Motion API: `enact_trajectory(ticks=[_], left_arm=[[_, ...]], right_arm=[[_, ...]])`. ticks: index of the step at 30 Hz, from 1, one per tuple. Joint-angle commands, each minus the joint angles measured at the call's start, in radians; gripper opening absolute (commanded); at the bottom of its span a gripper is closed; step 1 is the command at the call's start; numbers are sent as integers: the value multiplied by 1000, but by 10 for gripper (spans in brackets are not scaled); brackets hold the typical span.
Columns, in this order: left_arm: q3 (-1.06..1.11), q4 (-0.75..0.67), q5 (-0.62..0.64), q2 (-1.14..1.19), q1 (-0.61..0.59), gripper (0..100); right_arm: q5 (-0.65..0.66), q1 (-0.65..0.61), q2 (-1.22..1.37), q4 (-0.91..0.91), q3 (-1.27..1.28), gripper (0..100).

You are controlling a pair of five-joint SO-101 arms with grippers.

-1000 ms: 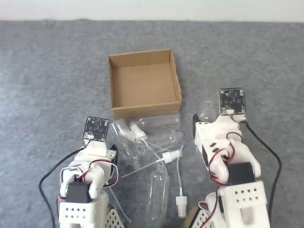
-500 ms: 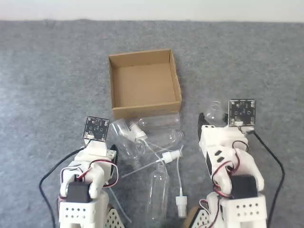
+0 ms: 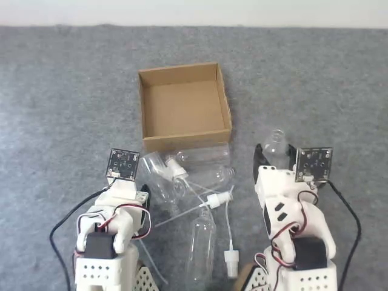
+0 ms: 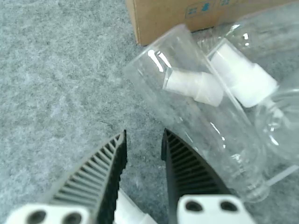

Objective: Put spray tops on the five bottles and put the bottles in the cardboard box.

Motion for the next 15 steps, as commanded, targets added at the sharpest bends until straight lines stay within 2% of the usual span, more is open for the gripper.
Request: enact_trajectory(ticks=[1, 15], left_arm=[[-13, 3, -5, -18, -2, 115], [-13, 3, -5, -18, 15, 115]], right_arm=[[-11, 4, -77, -24, 8, 65], [-11, 8, -99, -22, 26, 65]])
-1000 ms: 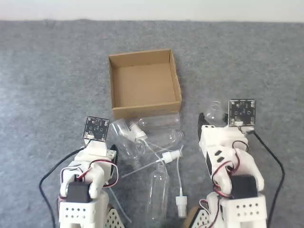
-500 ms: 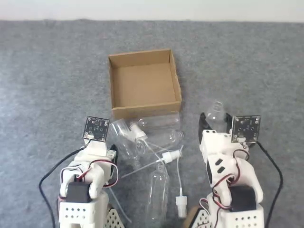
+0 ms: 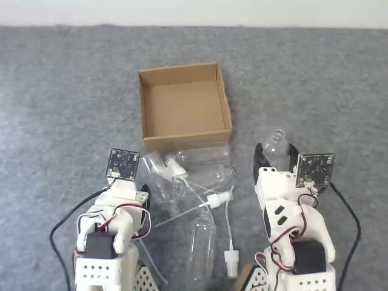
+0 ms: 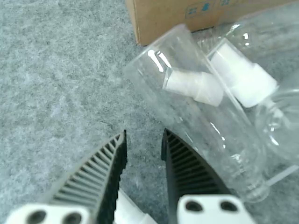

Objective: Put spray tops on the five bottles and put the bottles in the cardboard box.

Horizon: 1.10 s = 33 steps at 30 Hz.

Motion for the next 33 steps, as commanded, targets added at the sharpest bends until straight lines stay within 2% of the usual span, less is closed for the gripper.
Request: enact_trajectory(ticks=[1, 8, 16, 22, 26, 33], left_arm=[[-13, 3, -8, -18, 17, 115], [-88, -2, -12, -20, -31, 115], [-240, -2, -17, -20, -158, 119], [-309, 21, -249, -20, -164, 119], [-355, 91, -256, -18, -164, 119], [-371, 89, -302, 68, -206, 119]], right_arm=[[-11, 10, -16, -22, -9, 65], [-11, 12, -16, -21, -9, 65], [-11, 12, -16, -19, -9, 65], [-8, 12, -16, -21, -9, 65], [-8, 12, -16, -21, -8, 65], [-6, 12, -16, -21, -8, 65]])
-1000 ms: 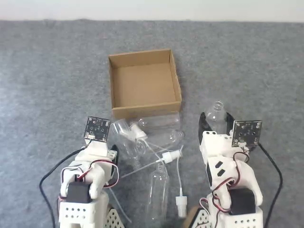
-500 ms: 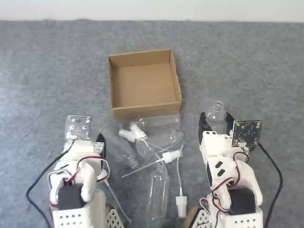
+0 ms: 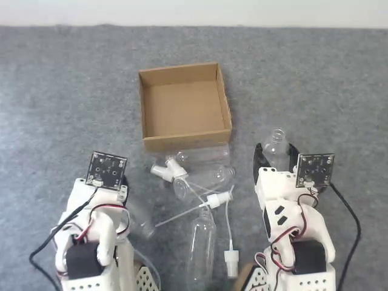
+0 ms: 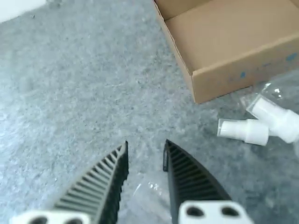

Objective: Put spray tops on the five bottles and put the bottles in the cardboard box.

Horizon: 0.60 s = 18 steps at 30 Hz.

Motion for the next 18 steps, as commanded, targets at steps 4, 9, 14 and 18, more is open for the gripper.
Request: enact_trajectory(ticks=[4, 9, 14, 18], left_arm=[[-142, -14, -26, 232, -2, 119], [-298, 26, -26, 470, 61, 120], [-401, 72, -21, 623, 226, 124], [-418, 77, -15, 667, 330, 205]], right_arm=[[-6, 12, -16, -21, -8, 65], [-11, 59, -16, -25, -8, 65], [-12, 137, -16, -59, 8, 65], [-12, 196, -16, -114, 34, 65]])
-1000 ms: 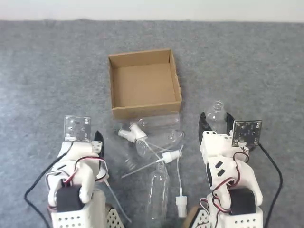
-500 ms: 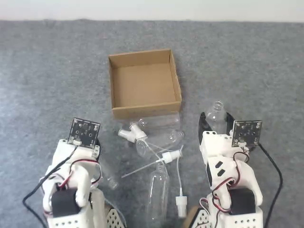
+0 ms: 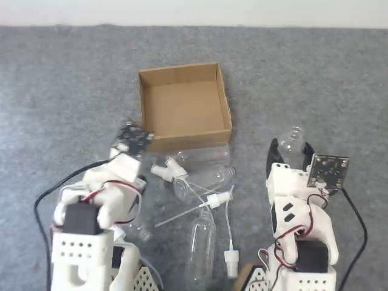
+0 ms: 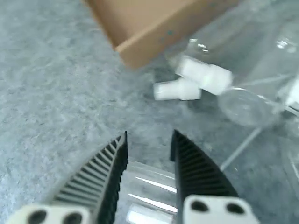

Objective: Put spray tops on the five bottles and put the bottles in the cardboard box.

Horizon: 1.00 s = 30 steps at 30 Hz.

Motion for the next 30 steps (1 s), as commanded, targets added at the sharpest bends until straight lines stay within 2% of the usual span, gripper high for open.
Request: enact_trajectory(ticks=[1, 4, 13, 22, 30], left_arm=[[-70, 8, 21, 57, 107, 224], [-71, 5, 81, 63, 183, 247], [-71, -11, 87, 64, 445, 246], [-74, -74, 87, 78, 571, 246], [-128, -181, 83, 384, 608, 246]], right_arm=[[-12, 79, -13, -70, 15, 65], [-12, 113, -13, -79, 20, 65], [-12, 159, -13, -79, 18, 65], [-12, 206, -13, -79, 17, 65], [-12, 213, -13, -101, 25, 65]])
